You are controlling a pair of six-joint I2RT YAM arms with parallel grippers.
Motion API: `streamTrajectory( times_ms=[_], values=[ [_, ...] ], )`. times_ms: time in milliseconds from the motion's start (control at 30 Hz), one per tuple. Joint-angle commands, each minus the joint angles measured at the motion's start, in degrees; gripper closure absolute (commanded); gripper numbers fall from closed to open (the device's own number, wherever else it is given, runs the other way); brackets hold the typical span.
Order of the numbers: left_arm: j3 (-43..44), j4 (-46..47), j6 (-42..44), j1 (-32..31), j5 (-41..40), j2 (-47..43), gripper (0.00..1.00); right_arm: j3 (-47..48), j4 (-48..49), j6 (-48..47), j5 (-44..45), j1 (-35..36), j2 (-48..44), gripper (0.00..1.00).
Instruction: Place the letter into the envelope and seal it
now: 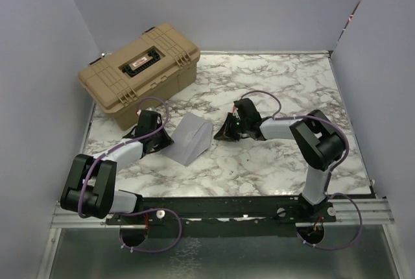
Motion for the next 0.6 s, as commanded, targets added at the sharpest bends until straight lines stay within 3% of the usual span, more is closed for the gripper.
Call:
streamTrajectory(
  times_ms=[0, 233, 567],
  values=[
    [-2.72, -5.08, 0.39, 0.20, -1.16, 1.42, 0.89, 3.71, 3.68, -1.81, -4.71, 1.41, 5.02, 1.00],
    [-2.62, -5.01, 0.39, 0.20, -0.91, 1.84, 0.89, 1.80, 18.56, 0.24, -13.47, 2.47, 3.99, 1.00],
    [-2.45, -4.96, 0.54, 0.11, 0.37, 1.96, 0.90, 7.80, 15.42, -0.60, -12.32, 2.93, 9.73, 1.00]
  ],
)
